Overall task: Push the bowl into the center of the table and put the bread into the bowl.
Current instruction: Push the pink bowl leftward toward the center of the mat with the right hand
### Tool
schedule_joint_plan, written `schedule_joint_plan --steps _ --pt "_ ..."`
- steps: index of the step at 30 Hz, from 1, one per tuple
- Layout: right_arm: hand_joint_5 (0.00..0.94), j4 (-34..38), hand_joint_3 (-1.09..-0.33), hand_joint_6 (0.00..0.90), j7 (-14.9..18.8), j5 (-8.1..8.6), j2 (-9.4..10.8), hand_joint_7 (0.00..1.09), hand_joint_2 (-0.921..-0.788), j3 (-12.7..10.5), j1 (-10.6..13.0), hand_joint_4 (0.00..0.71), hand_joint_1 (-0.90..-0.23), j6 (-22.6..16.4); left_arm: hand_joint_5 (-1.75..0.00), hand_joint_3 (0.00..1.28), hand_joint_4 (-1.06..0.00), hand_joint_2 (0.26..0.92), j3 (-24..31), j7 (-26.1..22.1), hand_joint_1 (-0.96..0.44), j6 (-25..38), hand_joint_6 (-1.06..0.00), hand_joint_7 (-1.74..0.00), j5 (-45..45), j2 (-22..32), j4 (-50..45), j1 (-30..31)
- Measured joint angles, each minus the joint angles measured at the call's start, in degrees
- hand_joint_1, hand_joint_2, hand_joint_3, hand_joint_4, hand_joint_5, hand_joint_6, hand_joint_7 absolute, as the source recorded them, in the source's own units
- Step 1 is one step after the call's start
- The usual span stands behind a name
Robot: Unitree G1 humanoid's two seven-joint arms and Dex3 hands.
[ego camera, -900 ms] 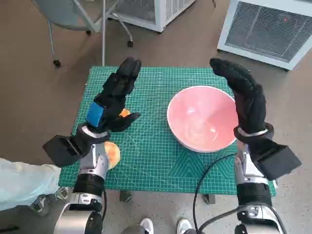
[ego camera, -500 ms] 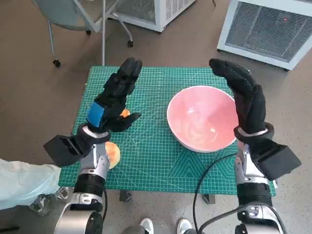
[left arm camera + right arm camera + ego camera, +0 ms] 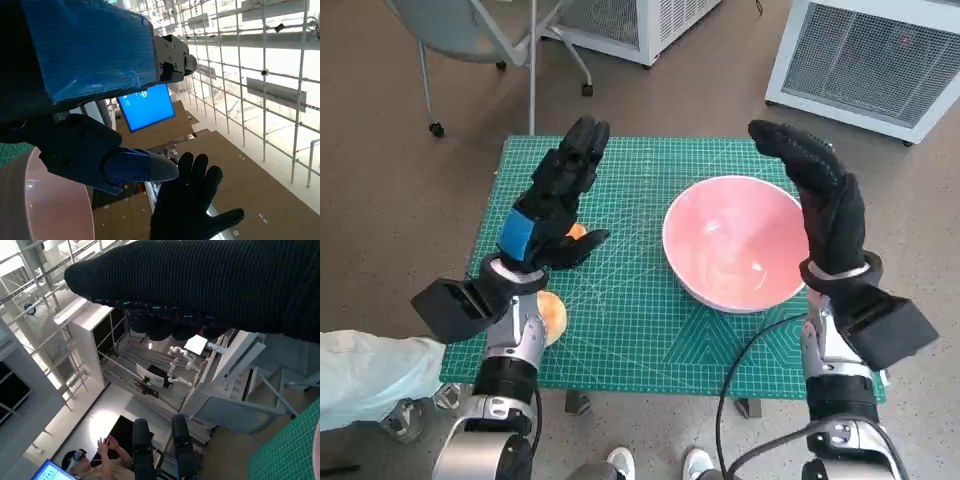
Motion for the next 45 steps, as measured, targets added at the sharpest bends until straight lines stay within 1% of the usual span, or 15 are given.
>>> schedule_joint_plan --steps 10,14,16,18,22,25,27,29,32,34,37,43,45 --pt "0.001 -0.1 -0.759 -0.001 0.0 0.00 0.0 0.50 -0.921 0.0 0.0 0.143 -0.646 0.1 -0.01 0.29 -0.07 0.921 0.0 0.3 -0.55 -0.5 -0.17 -0.01 0.6 0.0 0.1 -0.4" --pt "0.002 0.4 -0.757 -0.001 0.0 0.01 -0.3 0.50 -0.921 -0.5 -0.1 0.146 -0.649 0.0 -0.01 0.29 -0.07 0.921 0.0 0.3 -0.55 -0.5 -0.17 -0.01 0.9 0.0 0.2 -0.6" --pt "0.005 1.2 -0.755 -0.001 0.0 0.02 -1.0 0.51 -0.921 -1.2 -0.2 0.152 -0.653 -0.3 -0.01 0.29 -0.07 0.921 0.0 0.3 -0.55 -0.5 -0.17 -0.01 0.9 0.0 0.3 -0.7" --pt "0.009 2.8 -0.754 -0.001 -0.1 0.02 -2.1 0.51 -0.921 -2.2 -0.6 0.160 -0.659 -0.9 -0.01 0.29 -0.07 0.921 0.0 0.3 -0.55 -0.5 -0.17 -0.01 0.9 0.1 0.4 -0.8" --pt "0.013 9.0 -0.754 -0.001 -0.8 0.05 -4.8 0.51 -0.921 -5.0 -2.4 0.170 -0.664 -3.0 -0.01 0.29 -0.07 0.921 0.1 0.3 -0.55 -0.6 -0.17 -0.01 0.9 0.2 0.5 -0.8" --pt "0.010 14.5 -0.761 -0.001 -2.5 0.03 -6.7 0.51 -0.921 -7.3 -4.0 0.167 -0.663 -4.1 -0.01 0.29 -0.07 0.921 0.1 0.3 -0.54 -0.7 -0.17 -0.01 1.0 0.5 0.5 -0.8" --pt "0.008 17.8 -0.769 -0.001 -3.9 0.01 -7.4 0.50 -0.921 -8.5 -4.8 0.165 -0.657 -4.6 -0.01 0.29 -0.07 0.921 0.1 0.3 -0.54 -0.7 -0.17 -0.01 1.0 0.6 0.5 -0.8" --pt "0.005 20.9 -0.788 -0.001 -5.4 -0.03 -8.0 0.48 -0.921 -9.5 -5.4 0.159 -0.646 -5.0 0.00 0.29 -0.07 0.921 0.2 0.3 -0.54 -0.7 -0.17 -0.01 1.0 0.6 0.5 -0.8" --pt "0.002 24.9 -0.809 -0.001 -7.4 -0.21 -8.3 0.47 -0.921 -10.4 -6.2 0.148 -0.639 -5.0 0.00 0.29 -0.07 0.921 0.2 0.3 -0.54 -0.7 -0.17 -0.01 1.0 0.6 0.5 -0.8" --pt "0.001 27.5 -0.817 -0.001 -8.5 -0.29 -8.4 0.46 -0.921 -10.9 -6.7 0.140 -0.637 -4.6 0.00 0.29 -0.07 0.921 0.1 0.3 -0.54 -0.7 -0.17 -0.01 1.0 0.6 0.6 -0.9" --pt "0.000 30.6 -0.827 -0.001 -9.1 -0.21 -8.4 0.46 -0.921 -11.3 -7.2 0.120 -0.639 -2.9 0.00 0.29 -0.07 0.921 0.0 0.3 -0.54 -0.7 -0.17 -0.01 1.1 0.5 0.8 -1.1" --pt "0.002 35.0 -0.837 0.002 -9.2 -0.16 -7.9 0.45 -0.921 -11.6 -7.7 0.110 -0.624 2.5 0.00 0.30 -0.07 0.921 0.0 0.1 -0.54 -0.6 -0.17 -0.01 1.1 0.6 0.8 -1.2" --pt "0.006 36.0 -0.844 0.005 -9.3 -0.30 -7.5 0.45 -0.921 -11.6 -7.8 0.119 -0.605 3.9 0.00 0.29 -0.07 0.921 0.0 0.0 -0.54 -0.4 -0.17 -0.01 1.0 0.6 0.7 -1.2"
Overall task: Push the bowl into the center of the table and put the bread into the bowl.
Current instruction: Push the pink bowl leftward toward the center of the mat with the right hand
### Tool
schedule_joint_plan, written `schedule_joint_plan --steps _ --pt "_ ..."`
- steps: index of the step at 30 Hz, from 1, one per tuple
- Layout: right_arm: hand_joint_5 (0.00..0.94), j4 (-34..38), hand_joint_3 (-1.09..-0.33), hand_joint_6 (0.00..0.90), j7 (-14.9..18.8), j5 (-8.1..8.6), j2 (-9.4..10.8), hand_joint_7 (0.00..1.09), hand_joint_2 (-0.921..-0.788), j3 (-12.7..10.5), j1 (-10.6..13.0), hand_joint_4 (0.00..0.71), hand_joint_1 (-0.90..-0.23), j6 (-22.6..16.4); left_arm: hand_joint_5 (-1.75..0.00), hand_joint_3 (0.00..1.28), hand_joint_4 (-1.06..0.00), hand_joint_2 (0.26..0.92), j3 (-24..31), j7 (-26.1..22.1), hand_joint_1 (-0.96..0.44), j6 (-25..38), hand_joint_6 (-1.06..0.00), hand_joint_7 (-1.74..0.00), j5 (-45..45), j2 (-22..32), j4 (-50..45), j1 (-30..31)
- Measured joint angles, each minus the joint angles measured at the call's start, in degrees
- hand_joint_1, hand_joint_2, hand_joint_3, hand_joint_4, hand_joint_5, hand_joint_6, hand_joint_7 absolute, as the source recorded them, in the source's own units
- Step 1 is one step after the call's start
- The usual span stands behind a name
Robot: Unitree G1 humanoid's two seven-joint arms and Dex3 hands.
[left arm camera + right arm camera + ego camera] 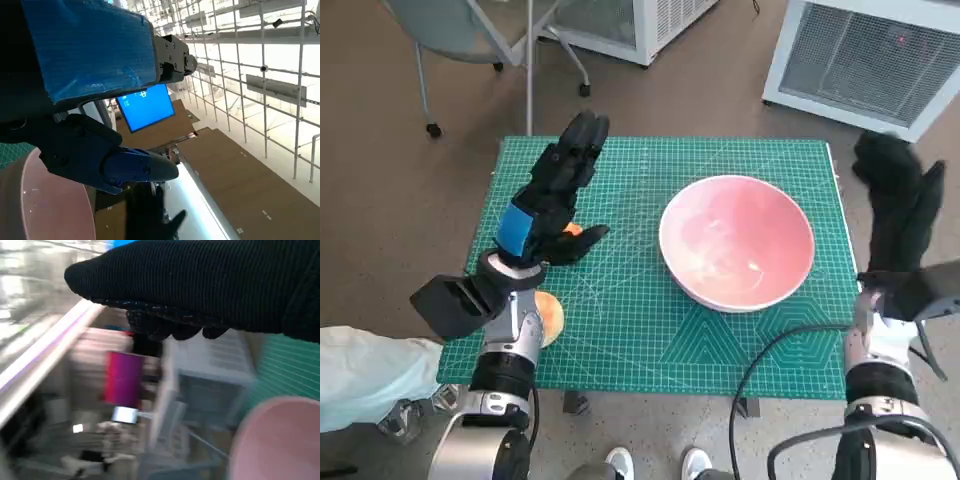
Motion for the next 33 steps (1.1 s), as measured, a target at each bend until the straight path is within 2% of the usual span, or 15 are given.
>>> schedule_joint_plan --steps 8,16,23,33 --pt "0.006 2.2 -0.853 0.035 -0.8 -0.35 1.7 0.40 -0.921 -0.3 -0.7 0.135 -0.589 6.0 0.00 0.29 -0.08 0.921 0.1 -1.0 -0.53 0.7 -0.17 -0.01 -0.4 0.2 -0.1 0.0" --pt "0.005 3.2 -0.828 0.073 0.2 0.68 4.4 0.37 -0.921 -2.5 -1.5 0.145 -0.595 11.7 0.00 0.28 -0.08 0.921 0.2 -1.4 -0.53 0.7 -0.18 -0.01 -1.5 0.4 -0.8 0.1" --pt "0.002 3.4 -0.844 0.103 0.7 0.75 6.1 0.32 -0.921 -3.9 -2.7 0.147 -0.588 14.3 0.00 0.27 -0.08 0.921 0.4 -1.5 -0.52 0.7 -0.18 -0.01 -1.7 0.8 -1.6 0.8" --pt "0.002 3.6 -0.843 0.122 1.2 0.74 8.5 0.29 -0.921 -4.4 -4.8 0.152 -0.568 17.0 0.00 0.26 -0.08 0.921 0.5 -0.6 -0.52 0.8 -0.19 -0.01 -1.7 1.9 -3.9 2.9"
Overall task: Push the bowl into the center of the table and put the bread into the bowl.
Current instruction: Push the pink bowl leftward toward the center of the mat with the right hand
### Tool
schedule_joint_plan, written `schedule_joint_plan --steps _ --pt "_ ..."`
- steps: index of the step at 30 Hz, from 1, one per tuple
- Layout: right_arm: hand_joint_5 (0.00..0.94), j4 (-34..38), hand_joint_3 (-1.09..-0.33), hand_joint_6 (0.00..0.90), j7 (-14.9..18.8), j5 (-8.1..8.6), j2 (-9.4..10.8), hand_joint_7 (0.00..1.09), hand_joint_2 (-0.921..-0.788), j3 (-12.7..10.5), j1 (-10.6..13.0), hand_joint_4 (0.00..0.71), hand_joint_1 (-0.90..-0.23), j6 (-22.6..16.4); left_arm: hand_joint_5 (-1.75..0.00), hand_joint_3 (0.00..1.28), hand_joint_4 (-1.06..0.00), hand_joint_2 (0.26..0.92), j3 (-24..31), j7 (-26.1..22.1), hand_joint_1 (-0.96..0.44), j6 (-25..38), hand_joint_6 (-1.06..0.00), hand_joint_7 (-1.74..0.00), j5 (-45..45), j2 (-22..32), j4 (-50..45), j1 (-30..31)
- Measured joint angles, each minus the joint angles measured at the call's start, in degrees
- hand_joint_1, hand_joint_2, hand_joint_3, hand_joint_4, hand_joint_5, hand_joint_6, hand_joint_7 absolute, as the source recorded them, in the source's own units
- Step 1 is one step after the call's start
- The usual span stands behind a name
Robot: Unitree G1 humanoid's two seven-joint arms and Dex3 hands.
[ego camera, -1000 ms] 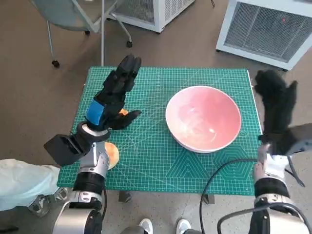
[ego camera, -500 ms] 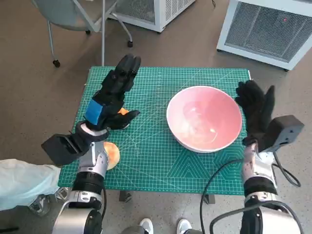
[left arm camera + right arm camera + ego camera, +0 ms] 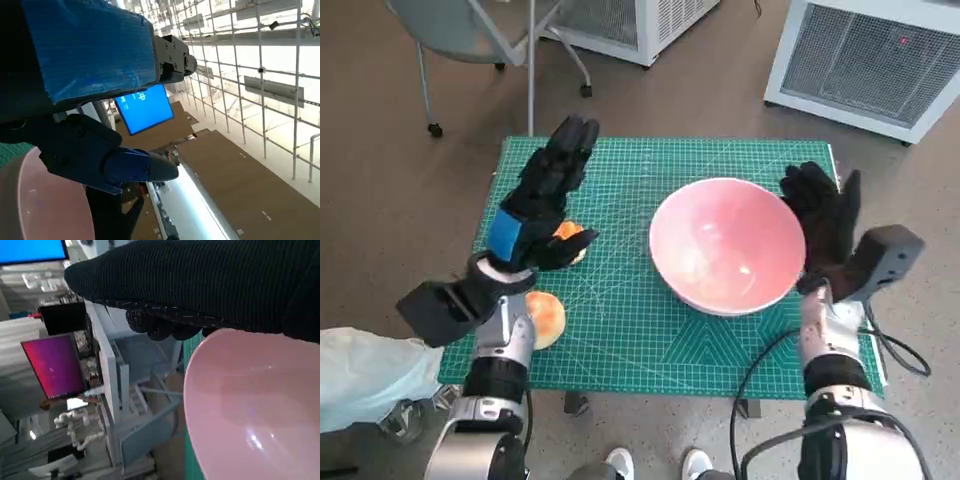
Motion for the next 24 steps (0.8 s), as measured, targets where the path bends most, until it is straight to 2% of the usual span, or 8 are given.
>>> schedule_joint_plan --steps 12,24 --pt "0.006 0.2 -0.846 0.149 0.8 -0.01 2.2 0.28 -0.921 -1.0 -3.0 0.164 -0.569 2.6 0.00 0.25 -0.09 0.921 0.6 2.3 -0.52 0.4 -0.19 -0.01 0.0 1.2 -3.3 2.3" --pt "0.016 0.6 -0.823 0.175 0.8 -0.21 5.3 0.27 -0.921 -1.2 -4.5 0.198 -0.594 3.3 0.00 0.25 -0.09 0.921 0.8 4.4 -0.53 1.4 -0.18 0.00 0.3 2.3 -7.2 5.4"
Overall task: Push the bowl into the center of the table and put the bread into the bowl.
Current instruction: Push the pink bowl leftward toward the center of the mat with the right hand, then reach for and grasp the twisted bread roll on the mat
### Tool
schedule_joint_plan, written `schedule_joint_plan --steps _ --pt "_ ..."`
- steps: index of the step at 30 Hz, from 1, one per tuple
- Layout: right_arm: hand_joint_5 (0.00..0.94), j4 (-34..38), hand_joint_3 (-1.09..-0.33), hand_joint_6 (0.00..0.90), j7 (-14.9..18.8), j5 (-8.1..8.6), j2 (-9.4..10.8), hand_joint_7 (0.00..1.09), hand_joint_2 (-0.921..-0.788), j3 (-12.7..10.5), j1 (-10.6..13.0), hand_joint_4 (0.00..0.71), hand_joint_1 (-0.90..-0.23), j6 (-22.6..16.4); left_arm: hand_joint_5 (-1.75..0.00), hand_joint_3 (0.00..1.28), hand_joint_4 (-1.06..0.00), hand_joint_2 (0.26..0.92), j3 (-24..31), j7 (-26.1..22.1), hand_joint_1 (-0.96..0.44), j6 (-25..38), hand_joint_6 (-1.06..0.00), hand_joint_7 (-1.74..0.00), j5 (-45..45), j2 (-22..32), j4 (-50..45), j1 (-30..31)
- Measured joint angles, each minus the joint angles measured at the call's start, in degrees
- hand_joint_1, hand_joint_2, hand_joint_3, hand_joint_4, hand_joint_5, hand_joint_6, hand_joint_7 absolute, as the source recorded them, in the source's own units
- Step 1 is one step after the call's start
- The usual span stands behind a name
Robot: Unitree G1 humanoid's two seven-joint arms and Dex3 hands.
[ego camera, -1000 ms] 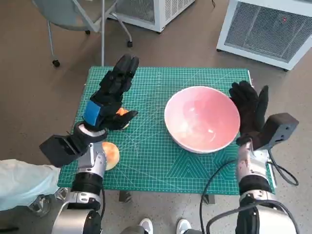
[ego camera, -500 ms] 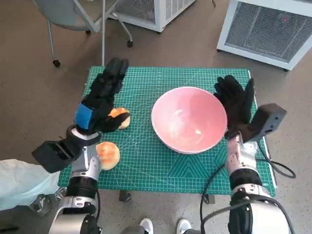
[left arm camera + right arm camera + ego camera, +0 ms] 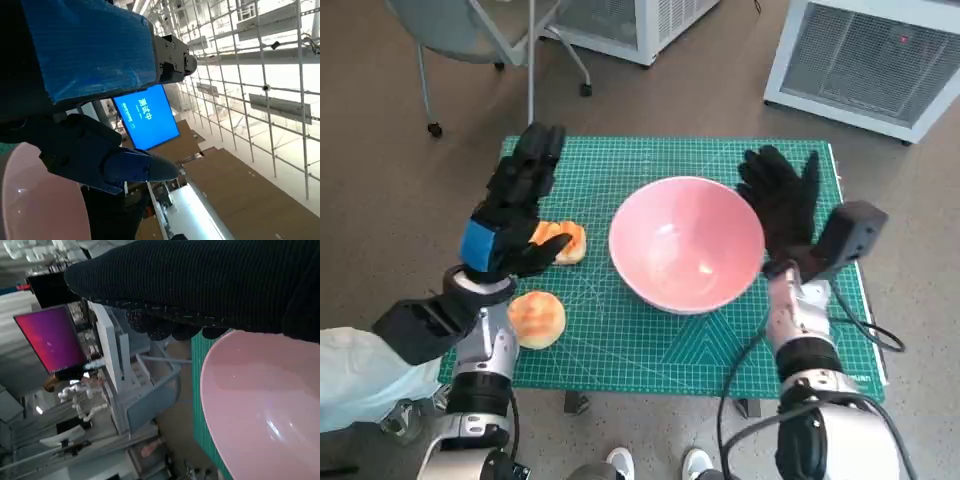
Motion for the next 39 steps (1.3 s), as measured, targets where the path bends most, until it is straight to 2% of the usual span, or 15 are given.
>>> schedule_joint_plan --steps 7,17,23,33,37,39 --pt "0.004 0.2 -0.813 0.196 0.2 -0.12 1.3 0.27 -0.921 -0.2 -0.5 0.181 -0.602 1.0 0.00 0.26 -0.09 0.921 0.0 1.7 -0.52 0.2 -0.19 -0.01 0.5 0.5 -2.3 1.4" --pt "0.001 0.1 -0.805 0.176 1.3 -0.63 0.6 0.25 -0.921 0.0 -0.7 0.174 -0.614 0.4 0.00 0.27 -0.08 0.921 -0.2 3.9 -0.53 0.2 -0.19 0.00 2.2 0.7 -3.5 2.6" --pt "0.000 -1.3 -0.797 0.173 2.9 -1.67 -0.8 0.25 -0.921 1.6 -0.7 0.163 -0.636 -4.9 0.00 0.28 -0.07 0.921 -0.4 4.9 -0.53 0.2 -0.18 0.00 2.8 0.7 -3.4 2.6" --pt "0.001 -6.2 -0.775 0.161 7.6 -3.00 -3.0 0.25 -0.921 5.3 -0.5 0.163 -0.695 -17.4 0.00 0.29 -0.07 0.921 -1.6 5.7 -0.55 0.2 -0.17 0.00 3.7 0.1 -2.6 2.0" --pt "0.000 -9.9 -0.776 0.156 9.5 -3.52 -4.0 0.25 -0.921 7.2 0.7 0.161 -0.693 -22.6 0.00 0.29 -0.07 0.921 -2.1 5.7 -0.55 0.2 -0.17 0.00 3.8 -0.4 -2.2 1.1" --pt "0.000 -12.0 -0.775 0.137 10.5 -3.38 -4.2 0.29 -0.921 7.9 1.6 0.161 -0.694 -24.5 0.00 0.29 -0.07 0.921 -2.4 5.7 -0.55 0.2 -0.17 0.00 3.8 -0.7 -2.2 0.8"
